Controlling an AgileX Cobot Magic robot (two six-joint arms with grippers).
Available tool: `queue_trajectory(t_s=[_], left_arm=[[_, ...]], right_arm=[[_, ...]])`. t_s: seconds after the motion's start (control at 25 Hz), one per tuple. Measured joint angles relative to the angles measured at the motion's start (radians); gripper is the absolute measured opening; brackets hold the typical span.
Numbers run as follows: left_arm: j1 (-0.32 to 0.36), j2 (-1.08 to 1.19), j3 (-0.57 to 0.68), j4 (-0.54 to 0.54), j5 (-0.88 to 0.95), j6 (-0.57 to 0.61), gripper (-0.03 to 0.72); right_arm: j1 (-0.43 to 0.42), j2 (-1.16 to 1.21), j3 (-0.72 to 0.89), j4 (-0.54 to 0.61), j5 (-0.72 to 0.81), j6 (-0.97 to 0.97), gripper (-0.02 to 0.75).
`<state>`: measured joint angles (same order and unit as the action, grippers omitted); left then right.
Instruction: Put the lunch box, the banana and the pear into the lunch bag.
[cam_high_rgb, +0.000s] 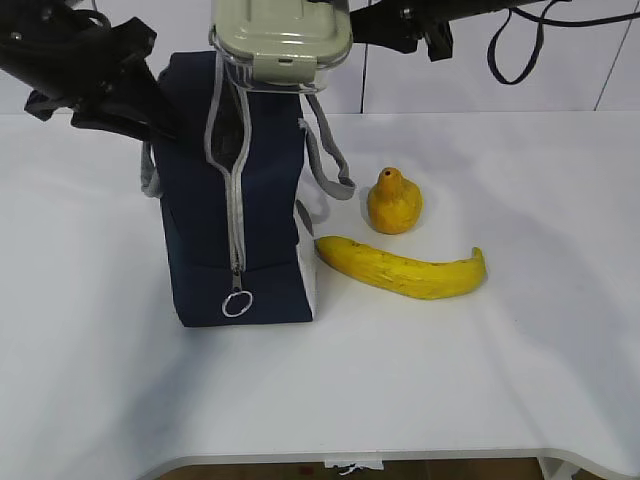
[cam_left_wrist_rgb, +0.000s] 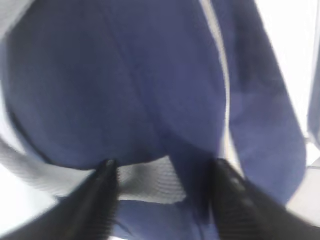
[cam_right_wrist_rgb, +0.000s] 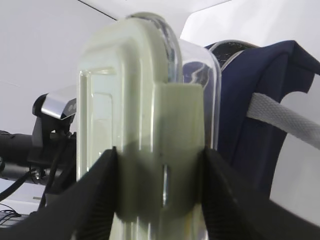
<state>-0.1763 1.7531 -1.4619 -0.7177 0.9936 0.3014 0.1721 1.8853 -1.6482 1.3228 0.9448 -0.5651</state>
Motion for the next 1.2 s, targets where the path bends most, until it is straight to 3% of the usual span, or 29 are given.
queue_trajectory(t_s=[0.08, 0.16, 0.68, 0.96, 1.2], left_arm=[[0.000, 0.000, -0.002, 0.007, 0.002, 0.024, 0.053], [0.000, 0.000, -0.002, 0.007, 0.007, 0.032, 0.028], [0.000, 0.000, -0.003, 0.007, 0.017, 0.043, 0.015], [0.014, 0.000, -0.003, 0.005, 0.039, 0.043, 0.015], [0.014, 0.000, -0.003, -0.001, 0.042, 0.043, 0.015]], right_arm=[[0.000, 0.004, 0.000, 0.007, 0.000, 0.000, 0.363], [0.000, 0.011, 0.000, 0.021, 0.002, 0.000, 0.363], [0.088, 0.101, 0.000, 0.028, -0.010, 0.000, 0.363], [0.082, 0.107, 0.000, -0.154, -0.172, 0.000, 0.363], [0.085, 0.156, -0.001, -0.122, -0.194, 0.000, 0.363]])
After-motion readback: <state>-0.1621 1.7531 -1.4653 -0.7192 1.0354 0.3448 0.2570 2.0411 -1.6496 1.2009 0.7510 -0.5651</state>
